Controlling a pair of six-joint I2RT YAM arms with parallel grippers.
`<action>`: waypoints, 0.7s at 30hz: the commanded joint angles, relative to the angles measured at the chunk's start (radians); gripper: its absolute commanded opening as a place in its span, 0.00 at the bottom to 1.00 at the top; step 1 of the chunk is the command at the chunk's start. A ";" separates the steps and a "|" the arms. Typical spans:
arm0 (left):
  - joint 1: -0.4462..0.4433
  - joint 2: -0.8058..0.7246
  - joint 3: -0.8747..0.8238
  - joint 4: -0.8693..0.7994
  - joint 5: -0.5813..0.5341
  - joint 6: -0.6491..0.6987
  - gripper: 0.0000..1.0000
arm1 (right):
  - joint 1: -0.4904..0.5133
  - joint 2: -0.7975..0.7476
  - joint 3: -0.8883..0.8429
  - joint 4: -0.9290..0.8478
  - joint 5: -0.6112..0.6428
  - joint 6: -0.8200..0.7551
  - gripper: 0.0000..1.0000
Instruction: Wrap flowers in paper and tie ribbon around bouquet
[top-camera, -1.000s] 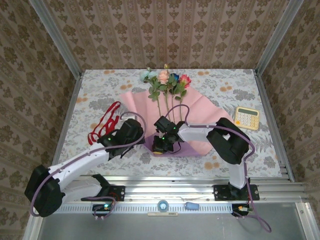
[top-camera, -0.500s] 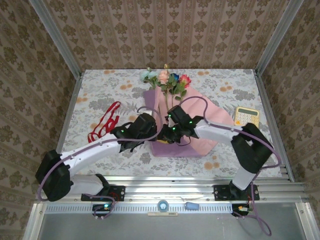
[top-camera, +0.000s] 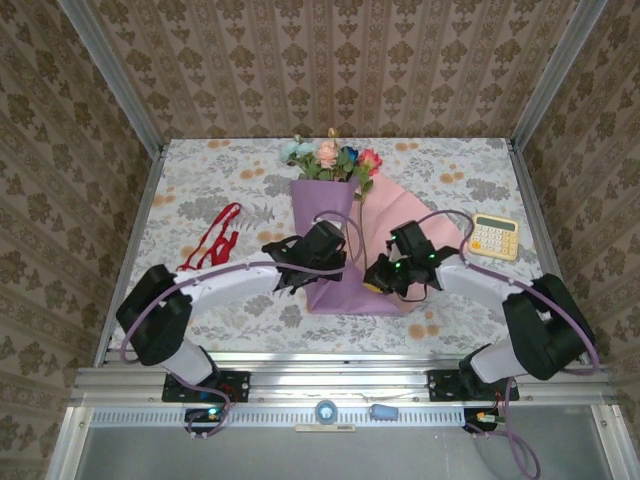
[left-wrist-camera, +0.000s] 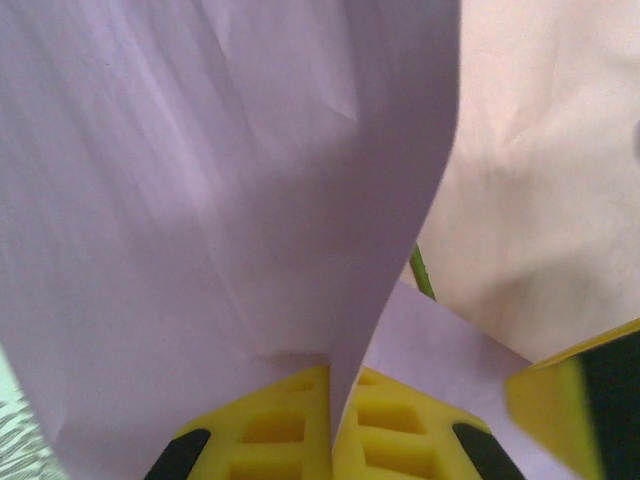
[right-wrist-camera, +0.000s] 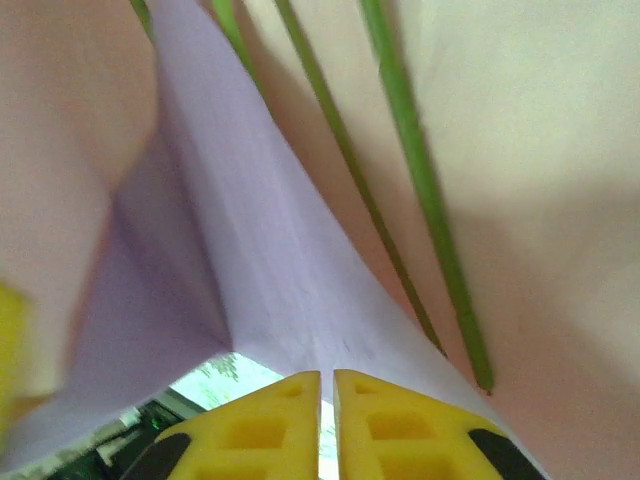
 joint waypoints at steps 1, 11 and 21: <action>-0.005 0.056 0.047 0.042 0.027 0.002 0.00 | -0.079 -0.068 -0.009 -0.064 -0.013 -0.058 0.20; -0.021 0.152 0.102 0.058 0.037 0.000 0.00 | -0.185 -0.014 0.186 0.003 -0.107 -0.008 0.59; -0.027 0.167 0.111 0.058 0.038 0.001 0.00 | -0.137 0.195 0.326 0.076 -0.138 0.055 0.61</action>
